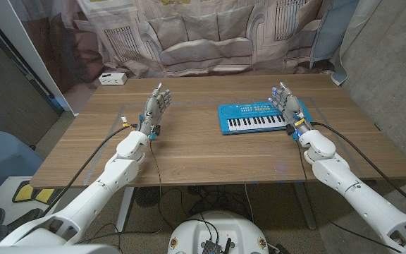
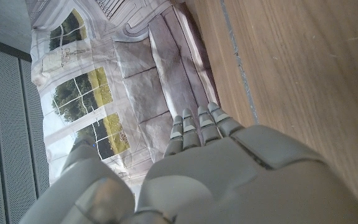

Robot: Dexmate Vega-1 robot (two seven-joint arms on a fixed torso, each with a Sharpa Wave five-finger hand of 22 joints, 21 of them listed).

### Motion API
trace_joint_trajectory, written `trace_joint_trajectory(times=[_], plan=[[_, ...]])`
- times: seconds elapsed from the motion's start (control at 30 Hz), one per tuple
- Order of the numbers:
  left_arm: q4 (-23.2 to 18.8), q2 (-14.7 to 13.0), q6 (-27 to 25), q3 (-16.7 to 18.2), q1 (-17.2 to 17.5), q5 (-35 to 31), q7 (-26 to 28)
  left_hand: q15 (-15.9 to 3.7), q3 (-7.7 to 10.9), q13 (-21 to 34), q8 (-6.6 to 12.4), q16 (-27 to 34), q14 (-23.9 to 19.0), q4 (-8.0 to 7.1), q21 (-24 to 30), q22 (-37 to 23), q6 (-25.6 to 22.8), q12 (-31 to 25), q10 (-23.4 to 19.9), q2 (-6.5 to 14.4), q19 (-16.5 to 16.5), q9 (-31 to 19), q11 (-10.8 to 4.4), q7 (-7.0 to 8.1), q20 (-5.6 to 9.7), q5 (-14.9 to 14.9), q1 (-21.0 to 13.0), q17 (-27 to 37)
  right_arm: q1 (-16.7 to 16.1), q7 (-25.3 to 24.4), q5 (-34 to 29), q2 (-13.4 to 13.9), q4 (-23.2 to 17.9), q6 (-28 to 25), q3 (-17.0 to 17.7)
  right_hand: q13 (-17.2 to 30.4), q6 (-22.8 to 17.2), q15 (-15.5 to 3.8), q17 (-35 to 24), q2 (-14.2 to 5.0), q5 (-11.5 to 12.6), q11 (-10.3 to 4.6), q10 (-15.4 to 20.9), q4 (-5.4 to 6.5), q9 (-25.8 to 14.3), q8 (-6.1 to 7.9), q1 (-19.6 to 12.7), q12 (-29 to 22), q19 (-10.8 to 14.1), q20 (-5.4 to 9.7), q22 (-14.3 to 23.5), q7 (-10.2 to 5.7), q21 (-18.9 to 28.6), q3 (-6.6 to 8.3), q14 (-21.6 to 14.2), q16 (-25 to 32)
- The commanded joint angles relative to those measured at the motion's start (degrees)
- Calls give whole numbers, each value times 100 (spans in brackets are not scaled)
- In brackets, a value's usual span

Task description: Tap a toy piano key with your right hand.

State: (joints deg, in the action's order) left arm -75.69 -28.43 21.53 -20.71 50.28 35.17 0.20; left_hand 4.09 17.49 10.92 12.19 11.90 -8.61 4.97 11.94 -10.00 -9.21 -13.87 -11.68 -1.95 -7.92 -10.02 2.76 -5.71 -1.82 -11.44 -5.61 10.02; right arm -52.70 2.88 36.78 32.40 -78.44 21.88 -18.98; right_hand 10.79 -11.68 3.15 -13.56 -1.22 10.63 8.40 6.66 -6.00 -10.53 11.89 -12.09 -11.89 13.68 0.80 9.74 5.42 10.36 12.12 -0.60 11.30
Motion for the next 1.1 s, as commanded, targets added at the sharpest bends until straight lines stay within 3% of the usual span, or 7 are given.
trace_joint_trajectory(times=[0.03, 0.57, 1.1], plan=[[142, 236, 120, -132, -120, -3, -63, 8, 22, 18, -1, 7, -74, 46, 46, -14, -80, -37, -93, -8, -50, -8, -2, -8, 17, 21, -59, 21, 28, 460, 61, 86, 78, 329, 46, 33, -53, -7, -6, 22, 7, 25, 30, -14, -16, 56, -10, -10, -28, 19, 29, 11, 3, -37, 60, -9], [-454, -63, -3, 49, 222, 155, -39, 19, 42, 17, -18, -17, -109, 75, 26, -14, -143, -30, -150, 25, -66, -10, -15, -15, -1, 29, -108, 20, -136, -65, -371, 105, -202, 576, 103, 31, 43, -39, 29, 19, 19, -22, 71, -48, -16, -14, -46, -15, 118, 55, 23, 3, 81, -37, -13, 26], [-408, -149, 92, 85, 279, 92, -82, 1, 58, 18, -41, -39, -126, 97, 6, -14, -168, -10, -162, 52, -65, -11, 4, 4, -37, 36, -145, 20, -520, -414, -609, 384, -768, 580, 304, 31, 6, -29, 45, 19, 26, -30, 124, -56, -17, -15, -45, -24, 169, 45, 20, -19, 97, -49, -62, 45]])
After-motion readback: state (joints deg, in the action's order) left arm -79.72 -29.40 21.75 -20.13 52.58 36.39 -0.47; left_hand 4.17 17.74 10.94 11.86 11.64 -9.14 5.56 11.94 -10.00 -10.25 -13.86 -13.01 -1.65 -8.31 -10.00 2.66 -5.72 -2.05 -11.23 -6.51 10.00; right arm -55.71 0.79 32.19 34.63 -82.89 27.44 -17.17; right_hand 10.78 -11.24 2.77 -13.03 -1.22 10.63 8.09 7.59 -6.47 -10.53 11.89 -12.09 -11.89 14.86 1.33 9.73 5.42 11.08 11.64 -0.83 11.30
